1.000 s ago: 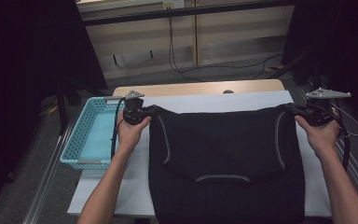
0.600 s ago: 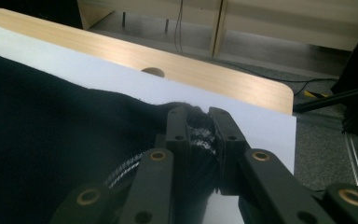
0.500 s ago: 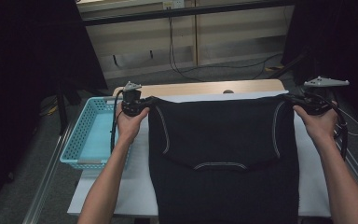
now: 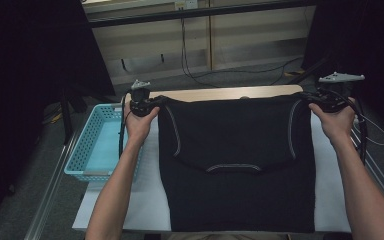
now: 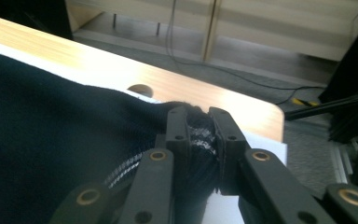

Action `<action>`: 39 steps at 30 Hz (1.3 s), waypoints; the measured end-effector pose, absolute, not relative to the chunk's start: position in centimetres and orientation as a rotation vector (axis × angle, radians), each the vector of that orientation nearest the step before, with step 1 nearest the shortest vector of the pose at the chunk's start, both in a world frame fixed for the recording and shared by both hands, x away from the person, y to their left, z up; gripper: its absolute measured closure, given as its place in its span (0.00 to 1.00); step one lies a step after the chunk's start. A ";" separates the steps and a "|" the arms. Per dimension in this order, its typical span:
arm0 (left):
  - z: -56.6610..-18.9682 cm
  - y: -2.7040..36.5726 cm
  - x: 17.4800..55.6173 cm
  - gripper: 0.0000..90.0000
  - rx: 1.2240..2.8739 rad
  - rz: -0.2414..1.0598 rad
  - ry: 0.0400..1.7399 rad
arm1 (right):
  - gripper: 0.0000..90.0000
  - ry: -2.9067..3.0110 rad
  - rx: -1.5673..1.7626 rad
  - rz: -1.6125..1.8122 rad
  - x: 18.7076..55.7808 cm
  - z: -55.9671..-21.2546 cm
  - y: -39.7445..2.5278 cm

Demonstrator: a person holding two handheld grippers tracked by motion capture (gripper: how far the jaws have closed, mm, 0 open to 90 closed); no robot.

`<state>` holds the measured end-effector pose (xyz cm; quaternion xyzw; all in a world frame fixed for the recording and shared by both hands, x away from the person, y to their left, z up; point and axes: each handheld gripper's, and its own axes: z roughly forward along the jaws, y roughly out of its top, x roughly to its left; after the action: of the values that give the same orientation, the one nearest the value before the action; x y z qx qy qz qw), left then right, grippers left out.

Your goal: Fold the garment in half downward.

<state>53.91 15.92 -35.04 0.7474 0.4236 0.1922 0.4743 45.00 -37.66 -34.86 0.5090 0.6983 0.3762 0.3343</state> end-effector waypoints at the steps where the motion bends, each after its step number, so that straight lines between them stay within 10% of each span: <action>1: -34.8 15.9 54.0 0.85 1.826 0.478 1.032 | 0.88 1.823 1.322 0.968 45.1 -34.7 -37.6; 18: -34.2 16.2 55.7 0.83 1.807 0.488 1.038 | 0.87 1.810 1.297 0.978 47.2 -33.9 -37.5; 27: -34.8 16.5 55.3 0.47 1.814 0.539 1.107 | 0.54 1.827 1.332 0.939 47.4 -35.8 -38.0; 39: -35.1 14.7 51.0 0.19 1.864 0.533 0.964 | 0.54 1.914 1.246 1.066 44.4 -36.3 -35.5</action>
<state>51.04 14.73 -35.13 0.7604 0.3933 0.2174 0.4689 44.40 -35.50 -36.33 0.4707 0.7231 0.4027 0.3055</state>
